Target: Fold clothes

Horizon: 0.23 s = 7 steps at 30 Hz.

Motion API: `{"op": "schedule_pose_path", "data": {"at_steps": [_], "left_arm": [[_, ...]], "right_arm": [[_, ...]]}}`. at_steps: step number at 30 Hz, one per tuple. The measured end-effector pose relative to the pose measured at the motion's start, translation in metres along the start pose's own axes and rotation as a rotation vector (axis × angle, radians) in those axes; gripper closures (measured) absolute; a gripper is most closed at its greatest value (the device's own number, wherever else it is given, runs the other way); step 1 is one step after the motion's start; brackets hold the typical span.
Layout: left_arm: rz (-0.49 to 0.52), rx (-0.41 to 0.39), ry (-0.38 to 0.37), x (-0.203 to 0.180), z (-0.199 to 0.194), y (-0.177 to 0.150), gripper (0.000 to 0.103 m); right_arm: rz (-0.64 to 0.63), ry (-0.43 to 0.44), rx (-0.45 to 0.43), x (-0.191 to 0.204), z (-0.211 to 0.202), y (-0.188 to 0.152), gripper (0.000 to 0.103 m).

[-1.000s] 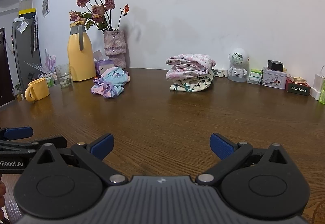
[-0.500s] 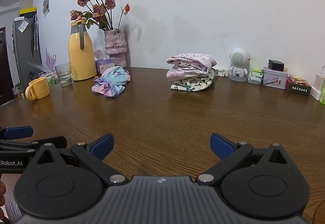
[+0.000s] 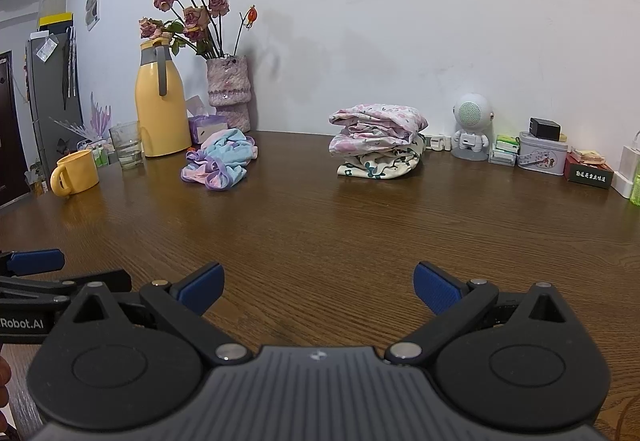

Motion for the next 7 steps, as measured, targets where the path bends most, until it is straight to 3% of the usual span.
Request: {"op": "schedule_pose_path", "data": {"at_steps": [7], "left_arm": [[-0.022, -0.012, -0.010, 0.0013, -0.0031, 0.0008, 0.000]], "right_arm": [[-0.004, 0.002, 0.002, 0.0003, -0.0006, -0.0003, 0.000]]}}
Point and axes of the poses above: each gripper's, at about its wrist camera, not at the fingertips, and z roughly the way its jaws point, x to its left, y to its top, the point moved 4 cm from there along z, roughly the way its jaws point, and after that the axes turned 2 degrees about z, right-handed, at the moved point
